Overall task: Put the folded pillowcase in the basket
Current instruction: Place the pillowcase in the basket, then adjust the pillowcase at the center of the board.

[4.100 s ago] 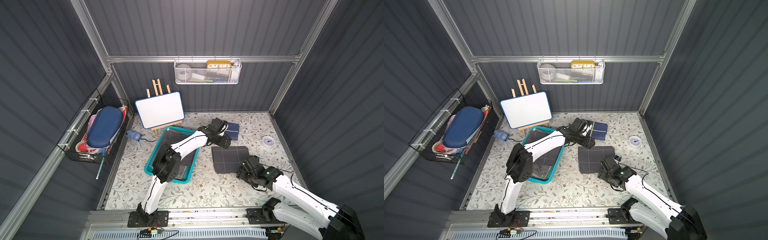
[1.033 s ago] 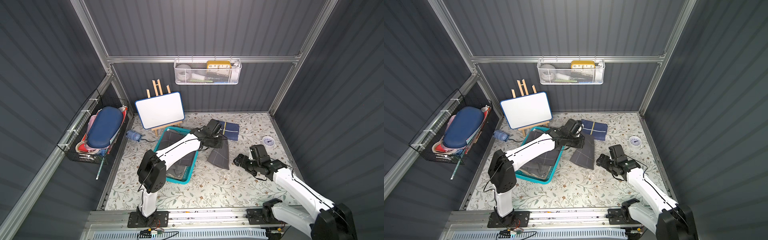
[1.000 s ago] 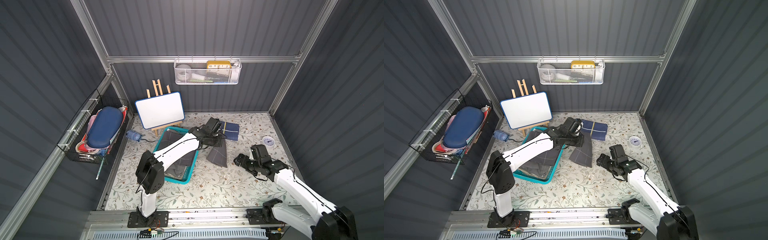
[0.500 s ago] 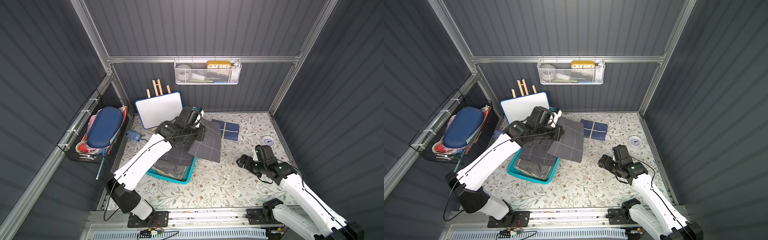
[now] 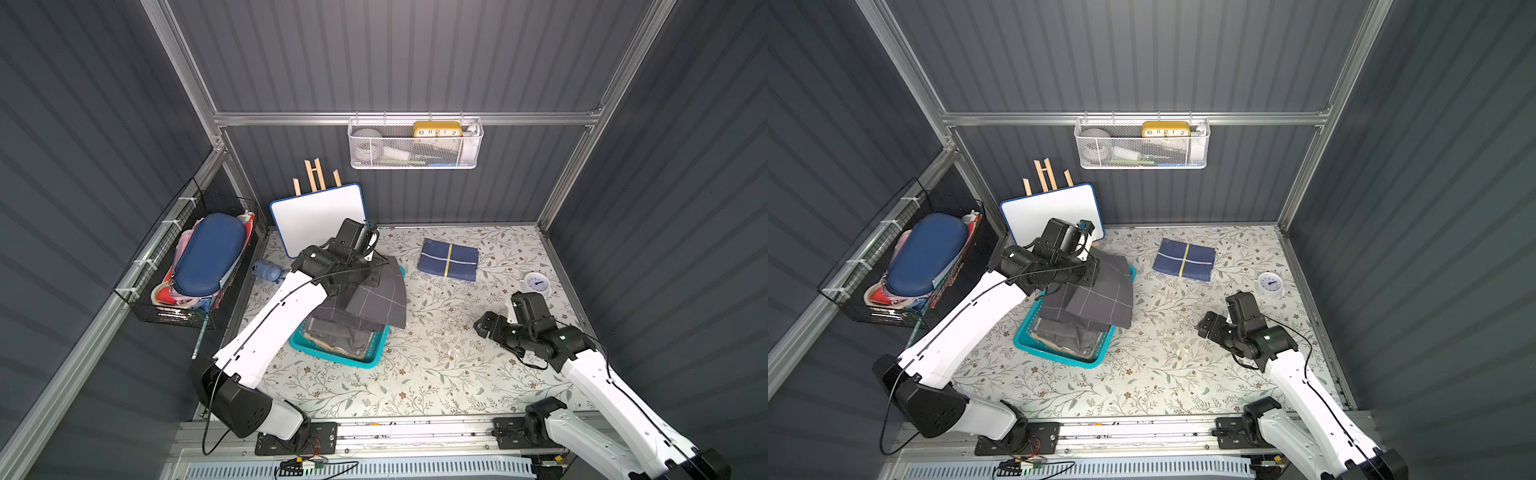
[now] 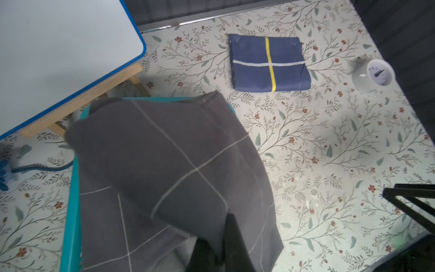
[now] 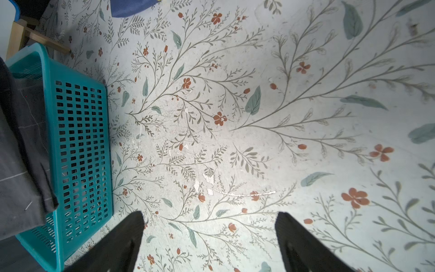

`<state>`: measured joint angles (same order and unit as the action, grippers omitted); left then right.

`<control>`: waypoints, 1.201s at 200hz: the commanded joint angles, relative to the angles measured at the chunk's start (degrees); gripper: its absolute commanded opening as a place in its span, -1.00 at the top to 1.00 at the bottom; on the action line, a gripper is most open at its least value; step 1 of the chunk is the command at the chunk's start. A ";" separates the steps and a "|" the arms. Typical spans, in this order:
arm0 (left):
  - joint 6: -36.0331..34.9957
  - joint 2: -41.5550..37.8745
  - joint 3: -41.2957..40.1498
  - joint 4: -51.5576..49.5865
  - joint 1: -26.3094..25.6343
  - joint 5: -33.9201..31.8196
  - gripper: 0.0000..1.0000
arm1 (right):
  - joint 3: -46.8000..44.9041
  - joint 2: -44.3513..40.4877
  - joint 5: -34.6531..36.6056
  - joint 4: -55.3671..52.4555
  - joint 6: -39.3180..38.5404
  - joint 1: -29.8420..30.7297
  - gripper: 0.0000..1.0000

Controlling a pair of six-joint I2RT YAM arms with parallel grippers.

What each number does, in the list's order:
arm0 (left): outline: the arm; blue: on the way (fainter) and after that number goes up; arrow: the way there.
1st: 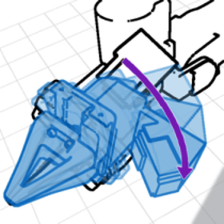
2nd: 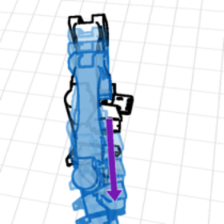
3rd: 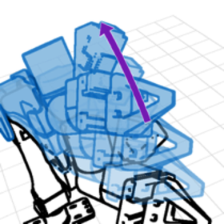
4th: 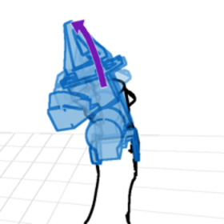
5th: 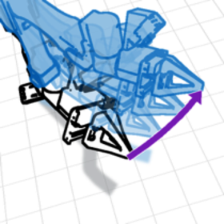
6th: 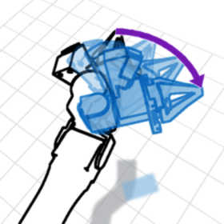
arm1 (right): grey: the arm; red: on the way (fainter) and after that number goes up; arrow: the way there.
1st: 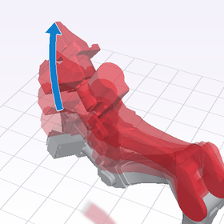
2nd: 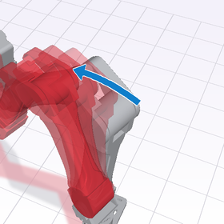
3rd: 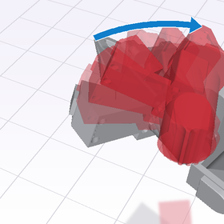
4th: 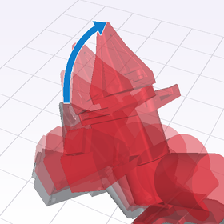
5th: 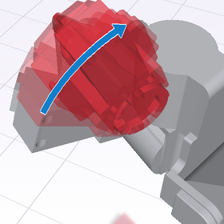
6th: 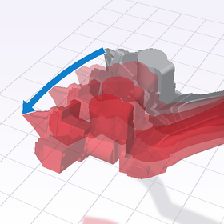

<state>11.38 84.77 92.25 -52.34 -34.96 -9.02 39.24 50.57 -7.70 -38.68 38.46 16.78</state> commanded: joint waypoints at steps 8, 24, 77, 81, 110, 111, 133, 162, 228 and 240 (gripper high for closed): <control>-4.71 -3.62 -0.54 -1.57 0.33 -3.88 1.00 | -1.18 -0.30 0.50 -1.27 -0.22 0.35 -0.85; -6.73 -4.67 -3.10 -0.57 0.48 -3.47 1.00 | -0.99 -0.03 0.46 -1.16 -0.22 0.29 -0.85; -7.34 0.20 -14.90 4.46 10.97 1.77 0.99 | -0.28 -0.15 0.41 -1.20 0.19 0.36 -0.85; -7.33 1.00 -15.61 4.83 11.27 1.57 0.98 | -0.37 -0.19 0.48 -1.23 0.21 0.36 -0.85; -5.61 6.19 -18.16 4.44 12.89 -1.67 0.93 | -0.63 -0.12 -0.25 -1.22 0.21 0.34 -0.85; -5.55 6.28 -18.24 4.48 12.94 -1.73 0.93 | -0.65 -0.12 -0.23 -1.22 0.21 0.35 -0.85; -4.57 7.23 -18.39 4.53 14.31 -5.04 0.78 | -0.94 -0.27 -0.21 -1.07 0.21 0.33 -0.85; -1.86 7.43 -17.65 1.78 15.61 -9.21 0.31 | -0.60 0.10 -0.21 -0.55 0.22 0.32 -0.85; 9.55 2.95 -16.93 -4.73 15.70 -16.19 0.22 | 8.31 10.49 2.15 1.14 -2.11 0.44 -0.85; 10.24 2.08 -14.68 -4.89 15.66 -17.75 0.19 | 10.58 13.17 2.34 1.77 -2.54 0.62 -0.85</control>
<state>16.84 90.32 74.13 -53.65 -19.73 -21.12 45.43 60.05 -7.09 -38.41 37.58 16.95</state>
